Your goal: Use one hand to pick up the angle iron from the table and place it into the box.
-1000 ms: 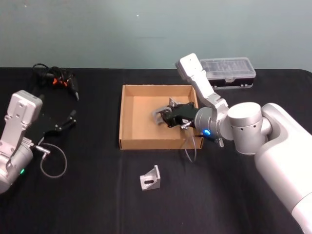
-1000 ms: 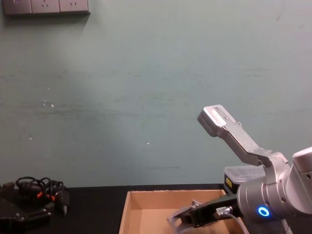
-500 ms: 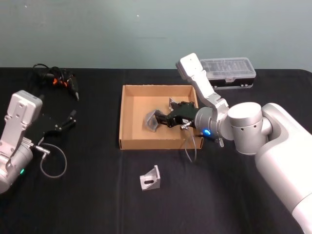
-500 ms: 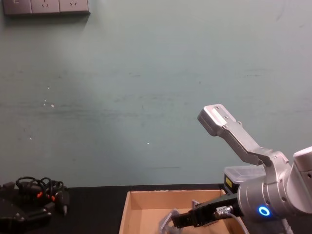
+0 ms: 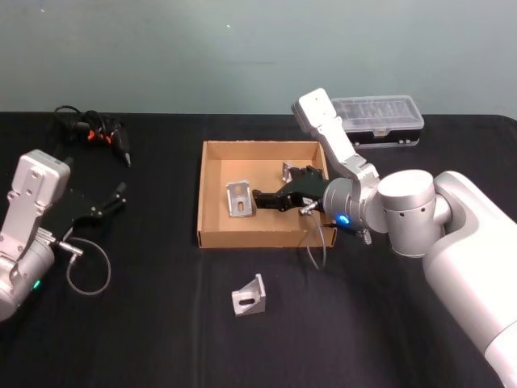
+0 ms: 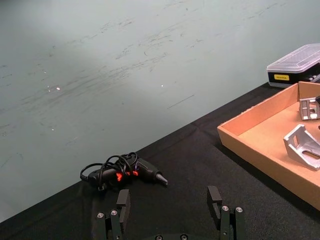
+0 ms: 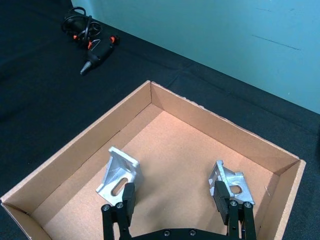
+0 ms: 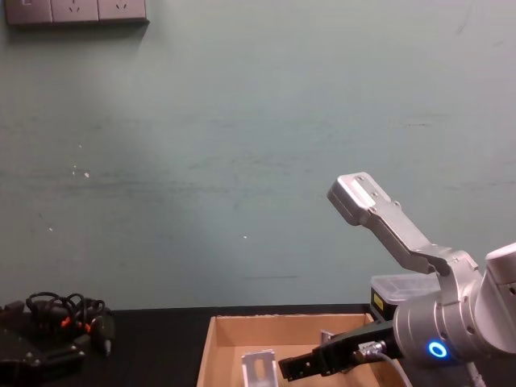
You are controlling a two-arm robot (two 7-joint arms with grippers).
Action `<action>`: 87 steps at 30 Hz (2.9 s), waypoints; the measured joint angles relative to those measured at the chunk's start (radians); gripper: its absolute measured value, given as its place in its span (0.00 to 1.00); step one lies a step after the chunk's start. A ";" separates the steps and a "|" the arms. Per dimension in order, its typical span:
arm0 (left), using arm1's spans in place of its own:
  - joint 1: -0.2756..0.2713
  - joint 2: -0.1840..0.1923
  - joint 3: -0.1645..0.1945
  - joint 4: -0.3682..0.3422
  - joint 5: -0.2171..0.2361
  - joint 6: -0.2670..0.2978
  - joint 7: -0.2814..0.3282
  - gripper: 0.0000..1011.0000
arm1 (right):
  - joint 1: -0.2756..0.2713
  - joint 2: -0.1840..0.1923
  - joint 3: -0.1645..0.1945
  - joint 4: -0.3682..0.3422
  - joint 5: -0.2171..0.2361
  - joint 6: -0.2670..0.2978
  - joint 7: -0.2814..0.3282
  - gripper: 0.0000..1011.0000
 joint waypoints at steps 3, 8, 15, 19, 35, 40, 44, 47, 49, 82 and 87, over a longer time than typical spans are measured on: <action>0.000 0.000 0.000 0.000 0.000 0.000 0.000 1.00 | 0.000 0.000 0.000 0.000 0.000 0.000 0.000 0.99; 0.000 0.000 0.000 0.000 0.000 0.000 0.000 1.00 | 0.000 0.000 0.000 -0.001 0.000 0.000 0.000 0.99; 0.000 0.000 0.000 0.000 0.000 0.000 0.000 1.00 | 0.000 0.000 0.000 -0.001 0.000 0.000 0.000 0.99; 0.000 0.000 0.000 0.000 0.000 0.000 0.000 1.00 | -0.018 0.005 0.014 -0.041 -0.001 0.000 0.000 0.99; 0.000 0.000 0.000 0.000 0.000 0.000 0.000 1.00 | -0.172 0.085 0.063 -0.333 0.036 0.066 0.027 0.99; 0.000 0.000 0.000 0.000 0.000 0.000 0.000 1.00 | -0.225 0.115 0.074 -0.416 0.058 0.079 0.033 0.99; 0.000 0.000 0.000 0.000 0.000 0.000 0.000 1.00 | -0.268 0.137 0.080 -0.477 0.080 0.089 0.036 0.99; 0.000 0.000 0.000 0.000 0.000 0.000 0.000 1.00 | -0.303 0.154 0.082 -0.519 0.096 0.095 0.038 0.99; 0.000 0.000 0.000 0.000 0.000 0.000 0.000 1.00 | -0.326 0.165 0.082 -0.545 0.107 0.097 0.039 0.99; 0.000 0.000 0.000 0.000 0.000 0.000 0.000 1.00 | -0.390 0.273 -0.031 -0.624 0.170 0.078 0.094 0.99; 0.000 0.000 0.000 0.000 0.000 0.000 0.000 1.00 | -0.380 0.276 -0.045 -0.608 0.178 0.080 0.095 0.99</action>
